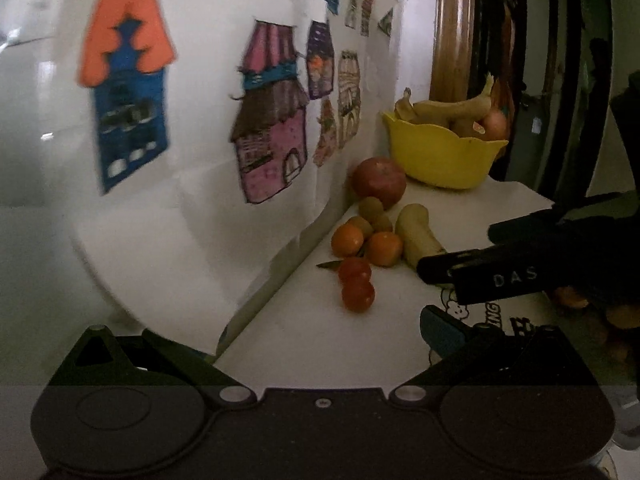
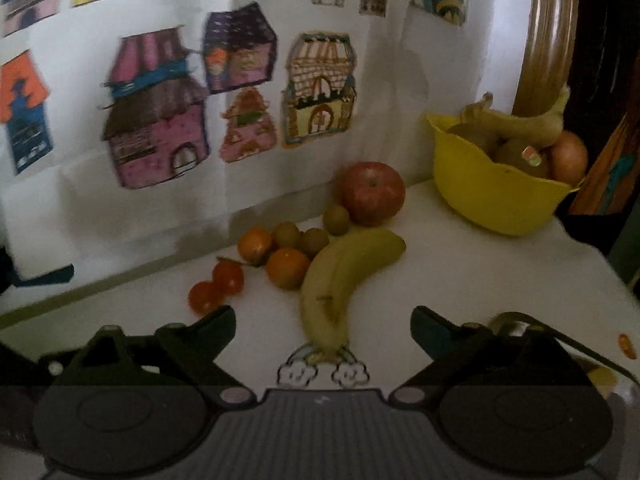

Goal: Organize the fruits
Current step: 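Grasp a small red fruit with left gripper while right gripper grasps another banana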

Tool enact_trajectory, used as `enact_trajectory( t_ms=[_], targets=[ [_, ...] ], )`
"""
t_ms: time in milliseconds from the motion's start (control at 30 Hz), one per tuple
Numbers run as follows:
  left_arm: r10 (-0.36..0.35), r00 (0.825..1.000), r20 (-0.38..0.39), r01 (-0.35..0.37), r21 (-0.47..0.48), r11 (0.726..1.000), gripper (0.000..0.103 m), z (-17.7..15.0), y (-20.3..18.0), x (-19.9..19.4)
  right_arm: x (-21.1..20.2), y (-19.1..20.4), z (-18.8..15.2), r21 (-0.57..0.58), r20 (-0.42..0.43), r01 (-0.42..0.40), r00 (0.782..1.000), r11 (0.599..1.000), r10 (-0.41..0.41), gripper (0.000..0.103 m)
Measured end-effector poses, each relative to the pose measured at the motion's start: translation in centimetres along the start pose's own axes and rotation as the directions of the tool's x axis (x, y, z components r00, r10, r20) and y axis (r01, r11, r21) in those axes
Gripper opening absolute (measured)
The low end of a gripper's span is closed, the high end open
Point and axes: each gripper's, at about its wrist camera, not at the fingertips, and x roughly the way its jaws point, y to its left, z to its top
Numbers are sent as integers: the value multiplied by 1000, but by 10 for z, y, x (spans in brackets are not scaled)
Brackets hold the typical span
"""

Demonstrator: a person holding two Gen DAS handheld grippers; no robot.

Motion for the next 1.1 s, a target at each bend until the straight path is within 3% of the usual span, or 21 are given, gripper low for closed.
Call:
enact_trajectory(
  t_ms=[333,733,967,1100],
  targets=[
    [-27,1000,-11,28,48,998,84,7,-15,28,23,-18,4,65,-8,-66,998,996,67,79],
    [-25,998,-52,28,48,998,51,14,-20,46,32,-24,6,102,-7,-76,997,992,77,62],
    [-36,995,-93,39,33,999,25,18,-19,57,36,-25,4,112,-14,-79,997,991,81,51],
    [-38,995,-96,41,26,999,25,18,-18,57,35,-20,5,99,-22,-89,995,991,92,38]
  ],
)
